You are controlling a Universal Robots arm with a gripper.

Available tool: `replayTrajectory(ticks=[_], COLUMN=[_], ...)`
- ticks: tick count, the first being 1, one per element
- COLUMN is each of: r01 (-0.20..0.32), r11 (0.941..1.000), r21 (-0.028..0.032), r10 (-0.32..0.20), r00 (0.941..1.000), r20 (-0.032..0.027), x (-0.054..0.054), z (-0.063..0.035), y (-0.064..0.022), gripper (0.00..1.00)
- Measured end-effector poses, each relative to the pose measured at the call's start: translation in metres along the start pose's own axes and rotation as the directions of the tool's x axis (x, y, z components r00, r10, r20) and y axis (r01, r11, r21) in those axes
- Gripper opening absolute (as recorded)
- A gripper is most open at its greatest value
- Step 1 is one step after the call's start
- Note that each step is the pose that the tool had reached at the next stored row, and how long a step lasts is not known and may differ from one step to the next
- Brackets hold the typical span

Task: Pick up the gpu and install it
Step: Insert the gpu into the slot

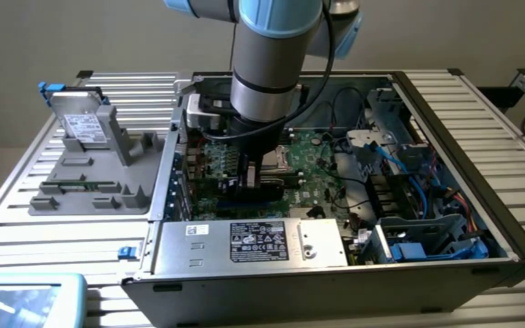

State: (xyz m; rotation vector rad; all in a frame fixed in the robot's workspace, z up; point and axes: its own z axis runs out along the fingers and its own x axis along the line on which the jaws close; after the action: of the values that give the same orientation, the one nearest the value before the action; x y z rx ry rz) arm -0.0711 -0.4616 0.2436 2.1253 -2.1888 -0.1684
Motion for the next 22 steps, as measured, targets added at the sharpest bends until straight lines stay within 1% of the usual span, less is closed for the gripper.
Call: replayTrajectory(ticks=[22], r01=[0.009], r11=[1.0000], r21=[-0.0002], r10=[-0.009], r00=[1.0000], r20=[-0.0014], x=[0.0005], z=[0.0002], y=[0.0004], gripper=[0.28])
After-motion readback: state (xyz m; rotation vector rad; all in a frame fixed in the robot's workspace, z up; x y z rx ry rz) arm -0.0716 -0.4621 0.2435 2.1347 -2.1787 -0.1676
